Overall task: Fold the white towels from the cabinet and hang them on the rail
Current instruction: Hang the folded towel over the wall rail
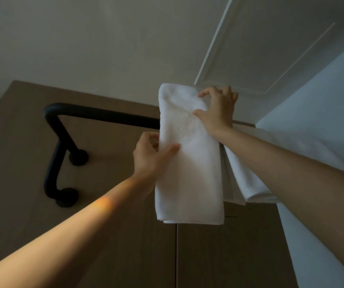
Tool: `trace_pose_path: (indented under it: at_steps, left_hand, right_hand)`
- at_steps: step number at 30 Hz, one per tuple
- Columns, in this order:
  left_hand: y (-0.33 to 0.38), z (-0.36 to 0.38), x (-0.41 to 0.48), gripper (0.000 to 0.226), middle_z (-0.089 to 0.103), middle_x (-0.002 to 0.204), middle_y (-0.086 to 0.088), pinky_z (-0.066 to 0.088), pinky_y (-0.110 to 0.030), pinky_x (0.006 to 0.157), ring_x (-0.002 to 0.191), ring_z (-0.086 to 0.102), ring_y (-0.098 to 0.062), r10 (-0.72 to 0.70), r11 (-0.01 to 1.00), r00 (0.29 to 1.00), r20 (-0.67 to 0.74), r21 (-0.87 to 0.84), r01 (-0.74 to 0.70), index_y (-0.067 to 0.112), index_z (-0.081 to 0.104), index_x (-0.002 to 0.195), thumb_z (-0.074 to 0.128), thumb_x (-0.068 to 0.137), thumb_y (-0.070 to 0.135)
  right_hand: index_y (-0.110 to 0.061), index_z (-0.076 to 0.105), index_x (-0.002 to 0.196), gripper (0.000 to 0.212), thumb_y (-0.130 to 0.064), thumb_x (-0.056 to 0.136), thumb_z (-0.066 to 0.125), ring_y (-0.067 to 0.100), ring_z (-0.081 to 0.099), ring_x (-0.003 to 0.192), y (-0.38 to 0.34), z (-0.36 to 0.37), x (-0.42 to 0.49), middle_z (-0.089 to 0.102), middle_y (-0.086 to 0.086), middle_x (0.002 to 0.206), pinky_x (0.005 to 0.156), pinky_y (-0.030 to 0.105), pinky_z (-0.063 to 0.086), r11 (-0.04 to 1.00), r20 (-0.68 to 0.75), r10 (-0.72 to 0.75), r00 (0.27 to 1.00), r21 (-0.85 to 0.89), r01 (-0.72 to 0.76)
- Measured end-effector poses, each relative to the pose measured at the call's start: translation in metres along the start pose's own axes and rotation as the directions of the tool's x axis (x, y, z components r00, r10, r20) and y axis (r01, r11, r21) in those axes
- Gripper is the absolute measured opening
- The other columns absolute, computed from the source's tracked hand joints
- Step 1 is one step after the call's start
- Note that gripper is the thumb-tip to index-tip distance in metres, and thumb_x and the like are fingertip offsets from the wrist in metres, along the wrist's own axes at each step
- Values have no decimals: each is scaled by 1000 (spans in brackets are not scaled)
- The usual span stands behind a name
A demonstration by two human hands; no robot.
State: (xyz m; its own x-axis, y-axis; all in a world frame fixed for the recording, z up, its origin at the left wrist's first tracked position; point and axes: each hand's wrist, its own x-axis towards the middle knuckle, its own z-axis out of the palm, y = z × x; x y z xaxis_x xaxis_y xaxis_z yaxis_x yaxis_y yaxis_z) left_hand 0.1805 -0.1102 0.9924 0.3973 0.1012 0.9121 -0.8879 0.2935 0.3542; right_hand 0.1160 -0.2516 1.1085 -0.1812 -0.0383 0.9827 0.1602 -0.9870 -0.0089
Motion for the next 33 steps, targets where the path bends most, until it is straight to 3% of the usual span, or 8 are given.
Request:
trace_pose_path:
  at_steps: [4,9,13,15,20,24,28,33]
  left_hand:
    - [-9,0,-4,46,61,109,3,57,-33,83,96,62,-11,30,999,999,-34,25,-29,21,53,109,82,74,31]
    - [-16,0,-6,35,61,101,10,56,-27,79,94,62,-7,120,992,992,-33,50,-118,29,54,99,79,76,35]
    - [-32,-7,-6,26,52,104,18,47,-45,96,98,55,-3,229,962,966,-120,179,-206,40,47,99,62,85,56]
    - [-40,-12,-1,26,45,110,19,40,-48,102,109,49,-8,158,980,977,-146,140,-138,37,43,112,46,94,56]
    - [-45,-20,23,89,32,150,5,49,-49,98,130,44,-19,5,998,984,178,53,-14,38,21,145,77,77,42]
    - [-49,-13,47,74,59,122,5,58,-32,80,105,64,-15,95,983,951,295,122,-136,25,36,142,76,80,32]
    - [-55,-18,48,62,57,122,1,52,-37,90,109,58,-19,124,965,944,305,186,-187,20,45,135,74,81,24]
    - [-50,-37,31,61,54,110,10,53,-23,72,98,59,-12,140,975,934,328,120,-189,25,42,134,73,82,22]
  right_hand:
    - [-12,63,93,16,-1,82,63,12,51,75,-6,7,-11,54,-2,81,73,34,47,974,-87,-194,977,98,202]
    - [-21,55,120,33,-42,100,38,26,63,84,-15,9,-42,67,3,102,69,31,39,886,171,-446,879,-55,461]
    - [-31,54,123,47,-62,95,32,27,61,96,-17,11,-44,66,0,108,76,34,37,889,211,-410,887,-126,441]
    - [-32,54,122,58,-71,89,27,26,61,97,-18,13,-44,66,-2,109,79,36,40,890,207,-402,892,-141,434]
    - [-34,54,122,70,-79,80,20,20,62,96,-20,12,-45,67,-7,110,79,32,39,902,206,-390,898,-108,417]
    - [-37,55,117,62,-79,80,29,14,61,93,-24,9,-43,67,-12,106,78,29,38,930,233,-340,911,-57,362]
    - [-37,55,117,54,-75,82,37,10,59,92,-25,5,-41,65,-14,104,82,31,43,946,298,-298,907,-32,321]
    - [-51,33,139,68,-80,78,31,19,49,122,-25,-2,-47,52,-12,137,106,48,34,926,405,-311,860,-75,370]
